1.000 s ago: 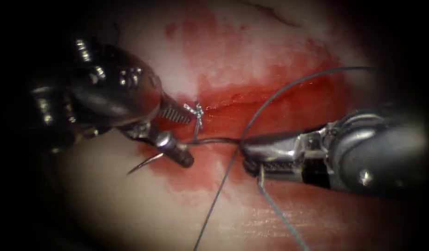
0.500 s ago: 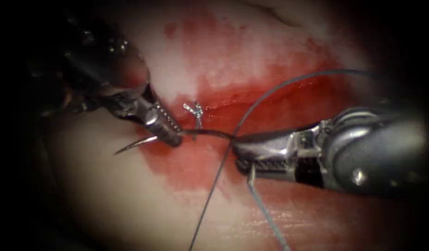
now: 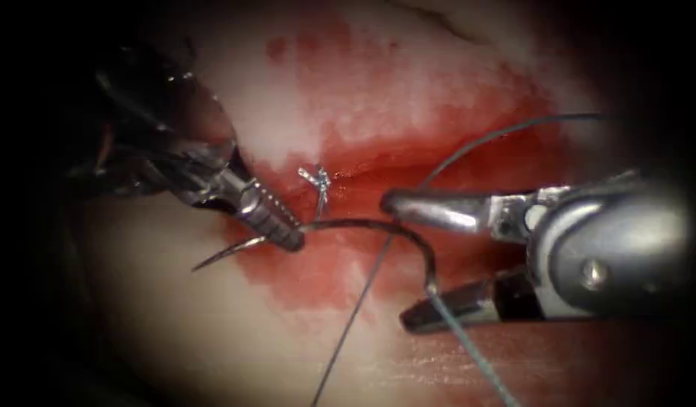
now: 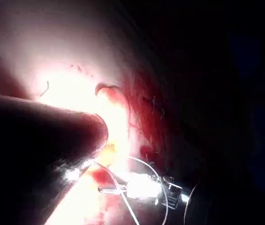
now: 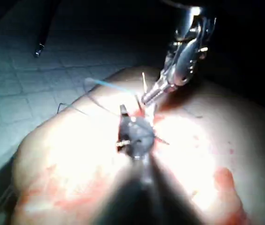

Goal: Wound Closure

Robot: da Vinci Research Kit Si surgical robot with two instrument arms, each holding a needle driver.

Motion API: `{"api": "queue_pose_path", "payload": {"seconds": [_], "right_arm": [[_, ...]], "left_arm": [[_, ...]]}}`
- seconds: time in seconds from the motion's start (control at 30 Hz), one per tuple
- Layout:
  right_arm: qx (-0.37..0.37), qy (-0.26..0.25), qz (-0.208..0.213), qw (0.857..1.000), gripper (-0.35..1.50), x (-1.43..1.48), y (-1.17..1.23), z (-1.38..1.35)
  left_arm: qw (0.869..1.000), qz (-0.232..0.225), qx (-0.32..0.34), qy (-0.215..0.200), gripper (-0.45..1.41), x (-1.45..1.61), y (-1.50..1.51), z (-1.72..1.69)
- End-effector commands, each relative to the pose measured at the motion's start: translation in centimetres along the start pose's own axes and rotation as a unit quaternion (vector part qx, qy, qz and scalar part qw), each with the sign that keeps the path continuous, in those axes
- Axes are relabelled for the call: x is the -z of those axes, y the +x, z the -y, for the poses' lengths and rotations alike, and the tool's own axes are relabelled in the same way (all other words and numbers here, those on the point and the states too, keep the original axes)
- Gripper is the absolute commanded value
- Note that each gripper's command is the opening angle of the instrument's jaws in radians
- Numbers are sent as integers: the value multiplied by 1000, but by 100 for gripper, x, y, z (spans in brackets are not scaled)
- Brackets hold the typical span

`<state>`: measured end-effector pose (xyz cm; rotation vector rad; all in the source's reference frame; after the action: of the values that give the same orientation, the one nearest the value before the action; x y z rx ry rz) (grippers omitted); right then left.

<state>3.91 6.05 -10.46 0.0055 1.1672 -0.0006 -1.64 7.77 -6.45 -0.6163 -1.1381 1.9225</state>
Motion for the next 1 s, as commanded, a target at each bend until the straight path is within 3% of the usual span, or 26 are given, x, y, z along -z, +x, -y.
{"api": "queue_pose_path", "payload": {"seconds": [0.03,0.27,0.4,0.53,0.7,0.77,0.83,1.0], "right_arm": [[-36,-10,-9,999,118,-9,-3,-2],[-127,-23,-23,991,121,-7,-11,-9],[-181,-66,-69,979,116,2,-17,-15],[-215,-142,-89,962,113,23,-24,-28],[-240,-182,-79,950,113,35,-32,-31],[-245,-218,-89,941,121,41,-39,-34],[-247,-225,-84,939,123,41,-42,-33],[-251,-228,-86,937,133,40,-43,-29]], "left_arm": [[999,-29,0,-15,-35,1,5,3],[991,-127,4,-45,-35,0,0,9],[978,-198,7,-67,-35,-13,-3,8],[969,-235,8,-77,-35,-36,-13,7],[952,-290,5,-95,-35,-60,-16,5],[937,-333,13,-106,-35,-66,-13,4],[926,-359,17,-118,-35,-71,-11,3],[912,-392,21,-121,-35,-71,-5,2]]}}
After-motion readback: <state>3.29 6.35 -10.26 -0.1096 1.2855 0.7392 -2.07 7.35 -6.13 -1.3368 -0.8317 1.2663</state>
